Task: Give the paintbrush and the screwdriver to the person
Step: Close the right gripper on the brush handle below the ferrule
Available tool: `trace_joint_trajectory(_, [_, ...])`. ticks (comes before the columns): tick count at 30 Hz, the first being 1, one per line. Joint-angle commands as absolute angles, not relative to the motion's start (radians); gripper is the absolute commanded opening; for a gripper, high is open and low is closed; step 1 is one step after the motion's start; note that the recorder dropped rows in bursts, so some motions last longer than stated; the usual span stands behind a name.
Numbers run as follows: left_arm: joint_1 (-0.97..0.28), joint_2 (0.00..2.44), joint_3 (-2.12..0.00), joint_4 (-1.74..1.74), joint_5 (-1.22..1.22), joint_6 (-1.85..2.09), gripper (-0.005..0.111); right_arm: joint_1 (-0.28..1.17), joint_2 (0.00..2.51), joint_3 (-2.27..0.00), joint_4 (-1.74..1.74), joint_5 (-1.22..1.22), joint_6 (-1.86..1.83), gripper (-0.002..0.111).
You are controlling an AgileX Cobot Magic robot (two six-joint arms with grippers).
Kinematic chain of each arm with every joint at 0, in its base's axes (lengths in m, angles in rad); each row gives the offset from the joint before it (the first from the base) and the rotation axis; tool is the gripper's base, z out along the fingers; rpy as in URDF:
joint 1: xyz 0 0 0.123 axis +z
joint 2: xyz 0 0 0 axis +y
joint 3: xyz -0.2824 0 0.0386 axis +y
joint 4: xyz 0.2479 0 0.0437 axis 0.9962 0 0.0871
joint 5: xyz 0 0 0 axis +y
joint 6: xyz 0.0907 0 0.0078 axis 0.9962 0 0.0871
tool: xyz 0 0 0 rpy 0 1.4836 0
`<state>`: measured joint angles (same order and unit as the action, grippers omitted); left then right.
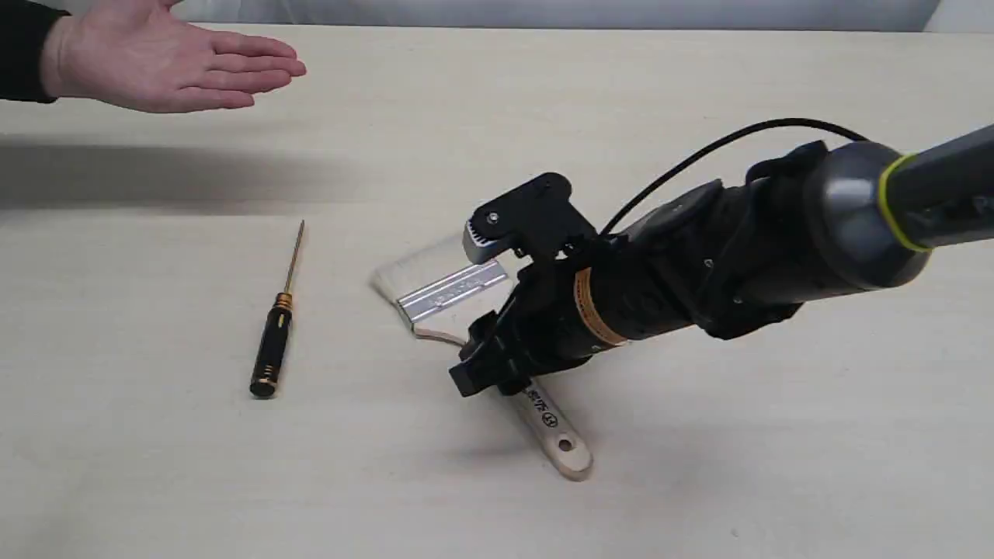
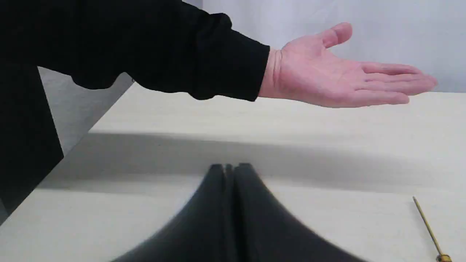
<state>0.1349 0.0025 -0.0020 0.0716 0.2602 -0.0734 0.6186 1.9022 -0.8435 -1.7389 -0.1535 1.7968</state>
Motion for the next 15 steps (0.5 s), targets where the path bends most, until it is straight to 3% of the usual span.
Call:
trace_joint_trajectory(1, [0.127, 0.000, 0.000, 0.071, 0.249, -0.075, 0.000, 0.618, 1.929, -0.853, -1.744, -0.141, 1.802, 0.060])
trace_joint_trajectory(6, [0.127, 0.000, 0.000, 0.071, 0.249, -0.075, 0.000, 0.618, 1.940, -0.853, -1.744, -0.137, 1.794, 0.059])
trace_joint_trajectory(11, [0.127, 0.000, 0.000, 0.071, 0.249, -0.075, 0.000, 0.618, 1.940, -0.853, -1.744, -0.137, 1.756, 0.045])
trace_joint_trajectory(15, [0.127, 0.000, 0.000, 0.071, 0.249, -0.075, 0.000, 0.618, 1.940, -0.853, -1.744, -0.155, 1.741, 0.045])
